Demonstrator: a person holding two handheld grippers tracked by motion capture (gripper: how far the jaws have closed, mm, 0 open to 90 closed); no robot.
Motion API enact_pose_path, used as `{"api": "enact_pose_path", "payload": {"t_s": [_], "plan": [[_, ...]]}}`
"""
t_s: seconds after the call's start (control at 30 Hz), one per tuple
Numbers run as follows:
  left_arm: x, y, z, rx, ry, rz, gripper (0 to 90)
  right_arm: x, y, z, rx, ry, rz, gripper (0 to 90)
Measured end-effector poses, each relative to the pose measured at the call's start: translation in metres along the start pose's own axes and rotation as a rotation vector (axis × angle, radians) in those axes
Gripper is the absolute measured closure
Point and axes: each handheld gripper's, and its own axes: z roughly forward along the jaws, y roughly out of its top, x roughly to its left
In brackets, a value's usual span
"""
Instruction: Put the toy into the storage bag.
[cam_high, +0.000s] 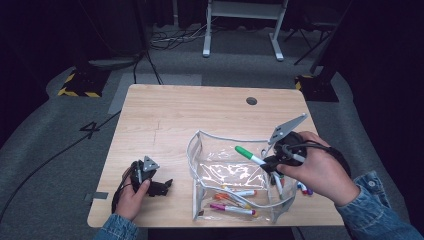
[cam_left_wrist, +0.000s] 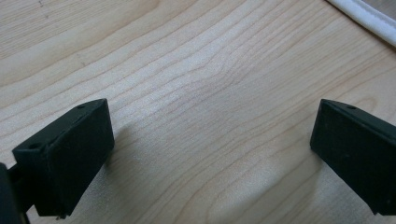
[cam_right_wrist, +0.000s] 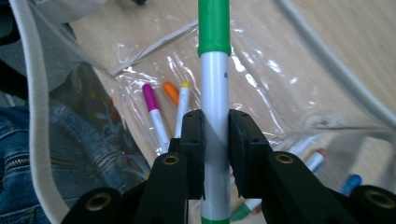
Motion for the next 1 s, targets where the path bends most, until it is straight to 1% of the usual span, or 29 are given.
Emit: {"api": "enact_pose_path", "payload": {"t_s": [0.1,0.2,0.33,0.47,0.5,0.53,0.57,0.6,0.63,0.67,0.8,0.87,1.0], "plan": [[0.0,0.0,0.0,-0.003,0.001,-0.001,0.0,0.005,0.005,0.011,0.023,0.023,-0.025,76.7],[0.0,0.0,0.0,-0.001,0.0,0.0,0.0,0.011,0.011,0.025,0.061,0.05,-0.051,76.7],[0.0,0.0,0.0,0.0,0.0,0.0,0.0,0.017,0.017,0.042,0.107,0.074,-0.075,76.7],[0.0,0.0,0.0,-0.002,0.001,0.0,0.0,0.022,0.021,0.062,0.155,0.103,-0.105,76.7],[0.0,0.0,0.0,-0.003,0.001,-0.001,0.0,0.024,0.021,0.069,0.167,0.112,-0.108,76.7],[0.0,0.0,0.0,-0.002,0.0,0.0,0.0,0.024,0.021,0.072,0.173,0.116,-0.11,76.7],[0.0,0.0,0.0,-0.006,0.002,-0.001,0.0,0.025,0.022,0.078,0.191,0.124,-0.114,76.7],[0.0,0.0,0.0,-0.002,0.001,0.0,0.0,0.025,0.023,0.082,0.225,0.123,-0.121,76.7],[0.0,0.0,0.0,-0.002,0.001,0.0,0.0,0.025,0.023,0.085,0.245,0.117,-0.134,76.7],[0.0,0.0,0.0,-0.002,0.001,0.0,0.0,0.025,0.024,0.087,0.254,0.116,-0.139,76.7],[0.0,0.0,0.0,0.0,0.0,0.0,0.0,0.025,0.027,0.089,0.259,0.118,-0.152,76.7],[0.0,0.0,0.0,0.0,0.0,0.0,0.0,0.027,0.027,0.093,0.281,0.119,-0.159,76.7],[0.0,0.0,0.0,-0.006,0.002,-0.001,0.0,0.032,0.027,0.105,0.311,0.137,-0.175,76.7]]}}
